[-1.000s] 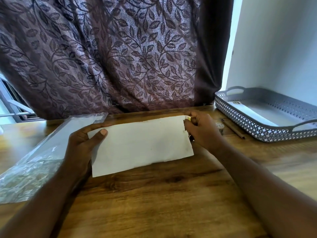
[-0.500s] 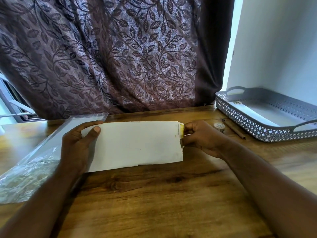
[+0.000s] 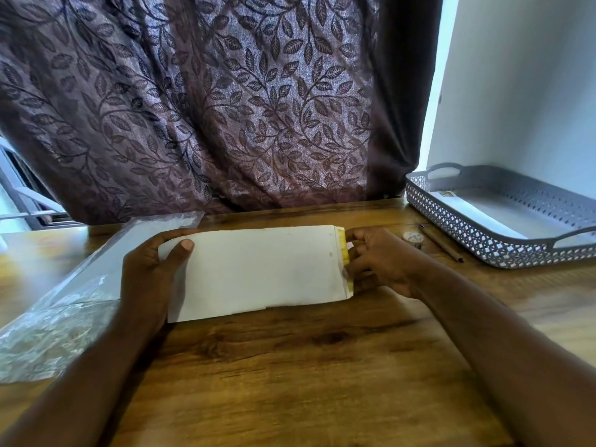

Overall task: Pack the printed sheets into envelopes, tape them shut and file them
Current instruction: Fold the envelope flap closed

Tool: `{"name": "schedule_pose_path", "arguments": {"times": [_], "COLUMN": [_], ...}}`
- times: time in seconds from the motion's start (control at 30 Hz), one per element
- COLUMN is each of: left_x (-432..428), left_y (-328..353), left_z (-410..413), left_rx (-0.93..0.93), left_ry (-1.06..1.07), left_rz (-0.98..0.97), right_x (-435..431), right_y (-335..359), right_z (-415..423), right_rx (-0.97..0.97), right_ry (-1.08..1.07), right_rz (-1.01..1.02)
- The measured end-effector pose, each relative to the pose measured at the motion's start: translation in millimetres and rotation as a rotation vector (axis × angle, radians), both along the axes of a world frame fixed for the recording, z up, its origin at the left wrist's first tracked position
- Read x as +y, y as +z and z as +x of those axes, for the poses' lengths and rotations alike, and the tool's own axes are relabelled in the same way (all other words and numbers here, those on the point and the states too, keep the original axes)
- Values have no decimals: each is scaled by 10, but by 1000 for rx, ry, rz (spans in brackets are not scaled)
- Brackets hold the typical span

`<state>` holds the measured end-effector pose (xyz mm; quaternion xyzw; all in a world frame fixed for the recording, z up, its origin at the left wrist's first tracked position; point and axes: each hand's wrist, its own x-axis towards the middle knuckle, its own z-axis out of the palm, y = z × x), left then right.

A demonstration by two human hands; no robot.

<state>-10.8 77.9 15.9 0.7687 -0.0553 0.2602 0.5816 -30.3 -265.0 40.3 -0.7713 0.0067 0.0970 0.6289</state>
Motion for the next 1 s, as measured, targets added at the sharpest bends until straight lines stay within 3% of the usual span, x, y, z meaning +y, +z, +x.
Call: {"name": "schedule_pose_path", "arguments": {"times": [0.23, 0.47, 0.63, 0.73, 0.87, 1.0], "left_x": [21, 44, 38, 11, -77, -464], "left_y": [19, -10, 23, 36, 50, 121], "left_z": [21, 84, 64, 3, 14, 59], "left_rx": [19, 78, 148, 140, 41, 11], "left_ry": [40, 93, 79, 57, 147, -93], "left_rz": [2, 60, -14, 86, 504, 577], "right_x": [15, -71, -143, -169, -125, -46], "right_y": [-17, -17, -21, -26, -68, -90], "right_z": [14, 32, 55, 47, 60, 77], "right_rx": [-96, -73, -64, -70, -206, -278], "right_ry": [-132, -159, -167, -172, -228, -179], "right_rz": [95, 226, 336, 307, 96, -10]}}
